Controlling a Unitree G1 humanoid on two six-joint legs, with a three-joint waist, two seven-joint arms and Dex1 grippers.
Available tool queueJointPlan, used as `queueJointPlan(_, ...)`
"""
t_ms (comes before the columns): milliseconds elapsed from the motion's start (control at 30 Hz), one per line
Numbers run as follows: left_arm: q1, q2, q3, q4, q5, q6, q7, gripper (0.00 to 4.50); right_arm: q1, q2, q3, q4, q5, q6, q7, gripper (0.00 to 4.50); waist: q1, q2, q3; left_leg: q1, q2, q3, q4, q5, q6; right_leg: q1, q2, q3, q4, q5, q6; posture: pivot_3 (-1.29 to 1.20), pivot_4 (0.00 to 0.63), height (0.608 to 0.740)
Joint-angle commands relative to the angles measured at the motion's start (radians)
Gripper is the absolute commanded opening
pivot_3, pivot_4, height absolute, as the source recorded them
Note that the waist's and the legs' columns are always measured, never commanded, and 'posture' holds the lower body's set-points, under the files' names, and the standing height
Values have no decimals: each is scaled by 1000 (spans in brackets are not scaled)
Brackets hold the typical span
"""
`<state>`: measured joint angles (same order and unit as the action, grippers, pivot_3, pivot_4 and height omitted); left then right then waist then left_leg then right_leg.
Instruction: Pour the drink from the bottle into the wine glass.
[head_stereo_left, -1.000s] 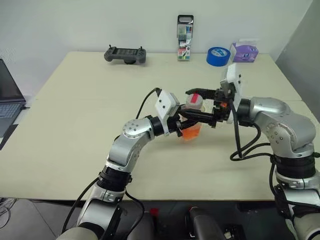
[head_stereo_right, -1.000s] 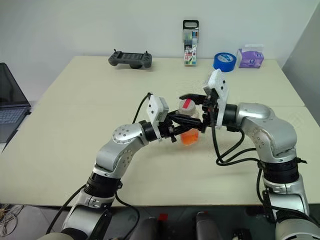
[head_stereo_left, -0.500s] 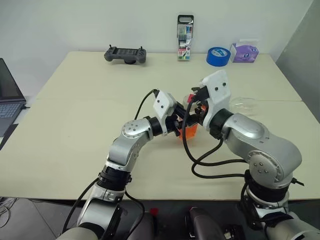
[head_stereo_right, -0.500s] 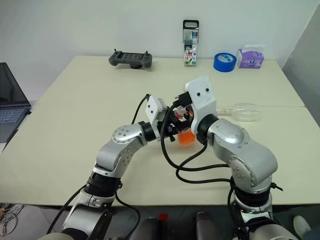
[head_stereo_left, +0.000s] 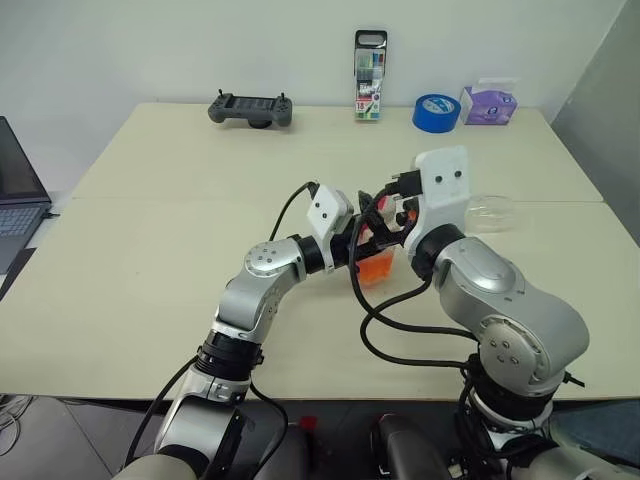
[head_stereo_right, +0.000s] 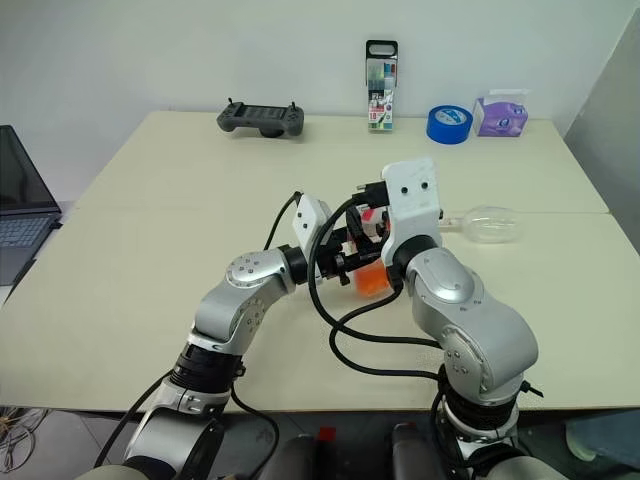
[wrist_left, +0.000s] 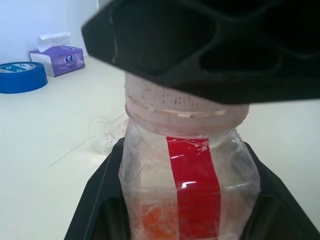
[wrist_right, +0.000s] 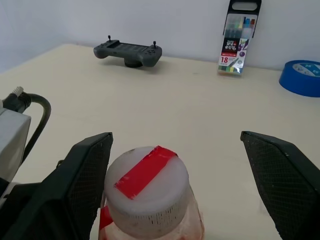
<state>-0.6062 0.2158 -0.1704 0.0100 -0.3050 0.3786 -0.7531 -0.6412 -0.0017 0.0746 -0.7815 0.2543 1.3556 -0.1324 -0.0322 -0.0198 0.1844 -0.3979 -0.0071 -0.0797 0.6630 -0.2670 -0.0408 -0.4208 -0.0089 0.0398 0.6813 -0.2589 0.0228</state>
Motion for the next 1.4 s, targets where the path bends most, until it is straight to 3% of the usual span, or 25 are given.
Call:
queueJointPlan(33,-22,-3,10,-22,0,-32,-2,1901,-6,6,3,-32,-8,14,9,4364,0,0,0,0,0,0,0,0,0,0,0,0,0,0,0,0,150,740)
queueJointPlan(100,-20,-2,10,-24,0,-32,-1,1901,-8,6,3,-28,-10,17,11,4364,0,0,0,0,0,0,0,0,0,0,0,0,0,0,0,0,150,740)
queueJointPlan(167,-18,-2,10,-27,1,-31,0,1901,-11,9,2,-28,-11,20,11,3988,0,0,0,0,0,0,0,0,0,0,1,0,0,0,0,0,150,740)
queueJointPlan(367,-18,-3,12,-27,2,-31,2,1901,-15,3,14,-36,-21,25,15,2025,0,0,0,0,0,0,0,0,0,0,1,0,0,0,0,0,150,740)
queueJointPlan(400,-18,-3,13,-27,2,-31,2,1901,-17,-7,14,-35,-22,22,21,1857,0,0,0,0,0,0,0,0,0,0,1,0,0,0,0,0,150,740)
queueJointPlan(467,-21,-4,13,-23,4,-33,3,1897,-28,-65,10,-17,-13,-6,65,1860,0,0,0,0,0,0,0,0,0,0,1,0,0,0,0,0,150,740)
queueJointPlan(533,-28,-6,15,-12,5,-36,4,1894,-36,-180,-11,41,54,-92,232,1860,0,0,0,0,-1,0,0,0,0,0,2,0,-1,0,0,0,150,740)
queueJointPlan(600,-33,-11,15,-5,4,-39,6,1890,7,-296,-77,31,361,-166,668,1860,4,0,0,0,-1,1,1,0,0,1,2,0,-1,0,0,0,150,740)
queueJointPlan(633,-33,-14,13,-3,7,-41,6,1882,12,-382,-75,57,425,-217,837,1860,6,0,0,-1,-3,2,1,0,1,2,1,-2,-3,0,1,0,150,740)
queueJointPlan(700,-32,-17,11,-7,6,-42,7,1872,-40,-521,-22,233,342,-386,1008,1860,3,0,0,0,-3,3,1,-1,2,5,1,-3,-5,0,1,0,150,740)
queueJointPlan(900,-33,-13,15,-5,12,-52,9,1870,-126,-605,26,439,273,-582,1156,1860,-15,0,1,8,0,6,-1,-2,4,8,6,0,-2,0,1,0,150,740)
queueJointPlan(1067,-25,-9,21,-26,11,-40,16,1870,-152,-573,17,458,274,-586,1103,1860,-12,0,1,8,2,2,-1,-2,4,8,6,0,-1,0,1,0,150,740)
queueJointPlan(1300,-21,-6,18,-34,9,-29,18,1868,-174,-536,1,439,257,-574,1024,4372,-2,0,1,7,0,2,0,-2,4,8,3,1,-2,0,1,0,150,740)
queueJointPlan(1400,-24,-8,17,-29,9,-30,17,1850,-189,-517,-8,415,246,-531,948,4500,3,0,1,6,-1,2,1,-2,4,8,2,1,-3,0,1,0,150,740)
